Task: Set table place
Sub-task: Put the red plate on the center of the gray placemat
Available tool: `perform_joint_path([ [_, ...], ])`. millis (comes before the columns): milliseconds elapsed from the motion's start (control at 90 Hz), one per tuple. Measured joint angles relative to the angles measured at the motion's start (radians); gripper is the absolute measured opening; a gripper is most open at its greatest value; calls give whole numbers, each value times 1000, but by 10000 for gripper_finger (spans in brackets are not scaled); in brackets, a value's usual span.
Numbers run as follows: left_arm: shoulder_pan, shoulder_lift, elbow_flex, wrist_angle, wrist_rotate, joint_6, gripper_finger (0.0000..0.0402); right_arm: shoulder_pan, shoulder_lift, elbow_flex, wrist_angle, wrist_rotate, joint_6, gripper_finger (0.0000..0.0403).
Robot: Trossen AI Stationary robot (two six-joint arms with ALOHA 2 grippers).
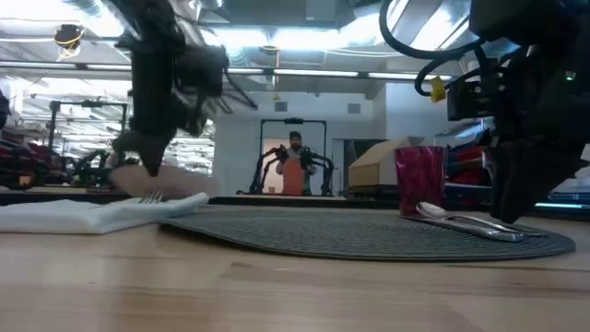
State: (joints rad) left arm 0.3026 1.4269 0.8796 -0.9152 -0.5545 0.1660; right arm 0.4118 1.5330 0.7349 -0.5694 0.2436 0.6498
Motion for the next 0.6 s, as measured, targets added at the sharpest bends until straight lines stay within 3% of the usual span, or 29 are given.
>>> perform_joint_path([
  [267,-49,-110,60,-51,3,-20,2,0,0,2,-3,8,10,95],
  [600,-76,-117,73,-83,-47,-28,1,0,0,112,-118,-1,-41,94],
])
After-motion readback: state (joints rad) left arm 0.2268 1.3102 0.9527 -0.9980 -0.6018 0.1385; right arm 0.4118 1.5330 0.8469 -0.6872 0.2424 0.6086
